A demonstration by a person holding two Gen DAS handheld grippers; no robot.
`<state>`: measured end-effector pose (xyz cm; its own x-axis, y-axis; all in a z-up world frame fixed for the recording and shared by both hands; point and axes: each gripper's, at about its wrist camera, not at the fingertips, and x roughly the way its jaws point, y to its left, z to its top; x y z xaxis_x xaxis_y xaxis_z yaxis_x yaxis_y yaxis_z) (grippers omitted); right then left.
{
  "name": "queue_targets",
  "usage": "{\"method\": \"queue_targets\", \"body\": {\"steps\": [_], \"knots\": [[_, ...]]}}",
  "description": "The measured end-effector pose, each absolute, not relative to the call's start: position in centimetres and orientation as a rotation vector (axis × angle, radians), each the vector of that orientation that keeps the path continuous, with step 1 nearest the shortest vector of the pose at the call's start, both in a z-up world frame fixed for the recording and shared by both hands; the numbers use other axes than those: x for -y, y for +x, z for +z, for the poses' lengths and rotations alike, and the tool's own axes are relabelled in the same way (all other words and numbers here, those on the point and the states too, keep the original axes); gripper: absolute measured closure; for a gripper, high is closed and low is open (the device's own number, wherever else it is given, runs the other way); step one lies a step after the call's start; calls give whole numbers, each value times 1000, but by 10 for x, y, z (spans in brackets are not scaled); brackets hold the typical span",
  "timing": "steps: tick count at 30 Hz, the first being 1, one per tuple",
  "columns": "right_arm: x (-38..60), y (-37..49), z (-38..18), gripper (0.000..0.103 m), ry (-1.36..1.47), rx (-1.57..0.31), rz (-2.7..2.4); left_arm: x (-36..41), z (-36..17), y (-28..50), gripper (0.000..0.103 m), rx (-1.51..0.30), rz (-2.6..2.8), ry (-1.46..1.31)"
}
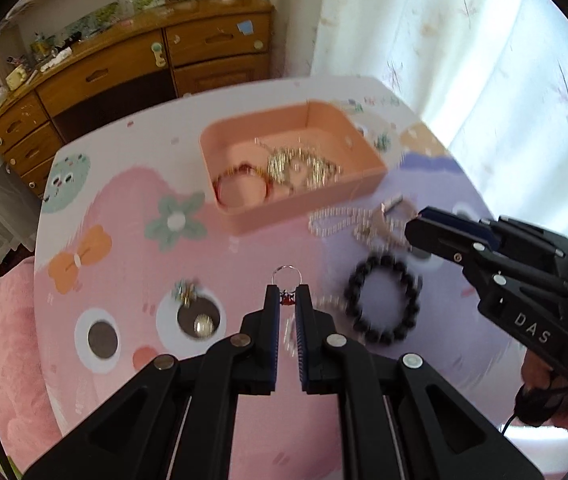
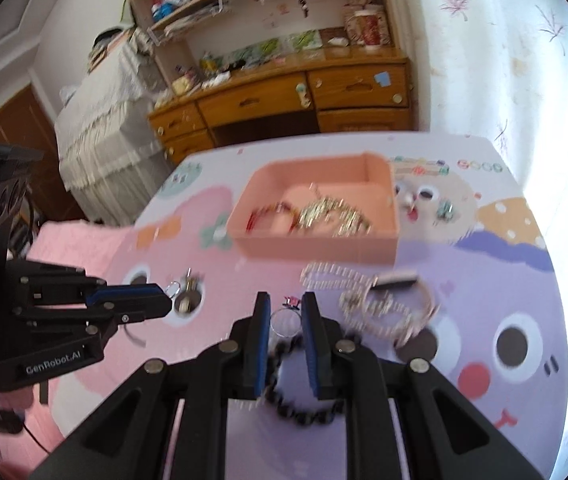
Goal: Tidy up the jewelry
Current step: 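Carry the ring into the pink tray and open the left gripper, then grasp the pearl bracelet with the left gripper while the right gripper grasps the black bead bracelet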
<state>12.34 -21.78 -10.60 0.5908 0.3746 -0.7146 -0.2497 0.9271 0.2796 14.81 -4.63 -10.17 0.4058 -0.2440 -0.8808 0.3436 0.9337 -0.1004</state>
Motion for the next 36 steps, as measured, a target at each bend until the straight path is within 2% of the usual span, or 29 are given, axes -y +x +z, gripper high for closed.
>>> {"method": "queue_targets", "body": {"steps": [8,18,20,21,22,23,29,31,33,35,36], "knots": [[239,172,-94,87,218,-774,326,60,-85,204,98,-995,-276,-16],[249,211,-110,87,239,-784,302,65,-93,250,98,-971,-256,-120],[249,214,-115,87,239,-804,299,70,-99,255,87,-994,-282,-99],[249,216,-118,87,236,-818,292,73,-101,257,66,-1009,-289,-83],[249,218,-121,87,234,-827,285,75,-104,259,41,-1016,-276,-61],[250,218,-122,86,234,-832,285,76,-105,258,34,-1015,-266,-48],[258,218,-126,86,246,-851,265,77,-105,258,27,-1016,-269,-28],[263,216,-127,86,273,-860,258,75,-106,257,22,-1025,-257,-21],[268,215,-127,80,306,-871,253,73,-106,255,22,-1025,-253,-24],[275,213,-126,69,345,-888,239,69,-104,252,21,-1022,-249,-32],[278,212,-125,67,357,-902,226,67,-104,249,18,-1021,-245,-35]]}}
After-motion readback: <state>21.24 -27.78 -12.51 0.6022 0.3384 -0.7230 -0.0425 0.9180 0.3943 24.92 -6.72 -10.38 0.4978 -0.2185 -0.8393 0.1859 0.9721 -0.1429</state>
